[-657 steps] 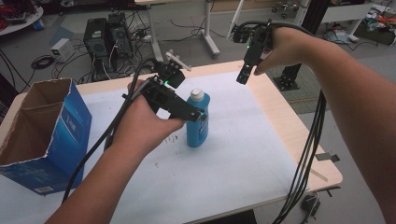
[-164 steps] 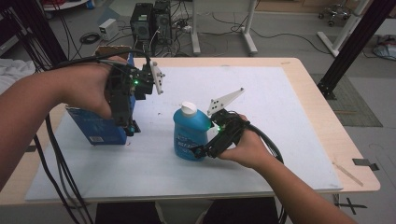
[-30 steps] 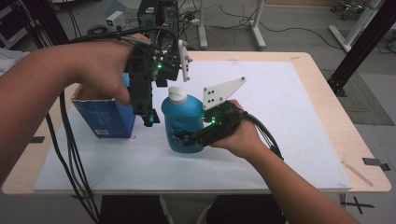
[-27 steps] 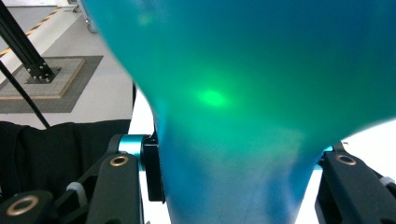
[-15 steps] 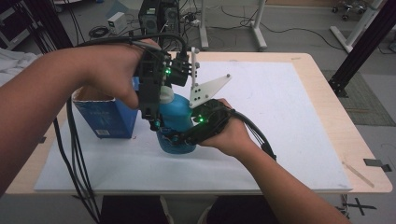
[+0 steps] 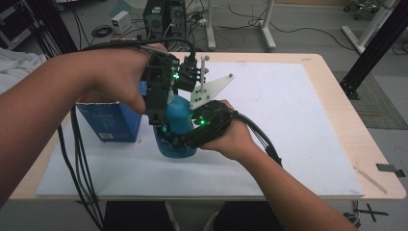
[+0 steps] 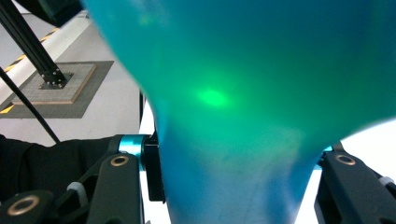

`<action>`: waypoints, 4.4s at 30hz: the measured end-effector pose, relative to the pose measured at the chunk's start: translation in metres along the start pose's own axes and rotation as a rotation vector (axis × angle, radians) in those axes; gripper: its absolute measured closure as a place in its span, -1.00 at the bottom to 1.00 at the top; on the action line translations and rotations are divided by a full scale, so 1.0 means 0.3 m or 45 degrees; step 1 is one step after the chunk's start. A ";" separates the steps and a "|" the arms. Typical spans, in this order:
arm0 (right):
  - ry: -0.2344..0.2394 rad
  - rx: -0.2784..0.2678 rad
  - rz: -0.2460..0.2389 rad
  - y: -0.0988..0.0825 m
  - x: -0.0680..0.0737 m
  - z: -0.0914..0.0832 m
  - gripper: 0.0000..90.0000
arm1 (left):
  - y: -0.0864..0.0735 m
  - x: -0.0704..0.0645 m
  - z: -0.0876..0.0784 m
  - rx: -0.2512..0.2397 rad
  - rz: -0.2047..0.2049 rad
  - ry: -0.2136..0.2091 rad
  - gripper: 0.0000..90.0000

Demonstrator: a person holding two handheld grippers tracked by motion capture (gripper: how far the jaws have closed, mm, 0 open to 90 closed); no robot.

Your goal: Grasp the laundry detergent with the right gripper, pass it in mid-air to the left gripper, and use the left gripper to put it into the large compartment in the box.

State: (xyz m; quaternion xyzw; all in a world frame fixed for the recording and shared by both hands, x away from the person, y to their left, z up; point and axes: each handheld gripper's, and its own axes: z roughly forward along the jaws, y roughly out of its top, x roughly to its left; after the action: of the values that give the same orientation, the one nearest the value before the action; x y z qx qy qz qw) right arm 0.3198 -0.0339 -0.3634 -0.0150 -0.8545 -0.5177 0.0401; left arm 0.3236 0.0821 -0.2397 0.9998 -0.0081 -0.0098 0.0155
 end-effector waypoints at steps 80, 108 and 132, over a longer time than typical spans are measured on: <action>-0.008 -0.015 0.008 -0.007 -0.010 -0.002 0.05 | 0.025 -0.001 0.024 0.028 -0.009 0.027 -0.12; -0.057 -0.010 0.089 -0.046 -0.022 -0.125 -0.61 | 0.009 0.017 -0.022 0.037 -0.072 0.023 -0.13; -0.198 0.197 0.062 0.002 -0.054 -0.315 -0.99 | -0.090 0.069 -0.277 -0.003 -0.322 0.017 -0.13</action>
State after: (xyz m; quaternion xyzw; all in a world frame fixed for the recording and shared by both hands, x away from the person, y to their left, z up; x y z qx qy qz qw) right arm 0.3410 -0.1171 -0.3208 -0.0728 -0.8918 -0.4463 -0.0125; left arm 0.3464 0.1114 -0.1580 0.9928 0.1183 -0.0052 0.0155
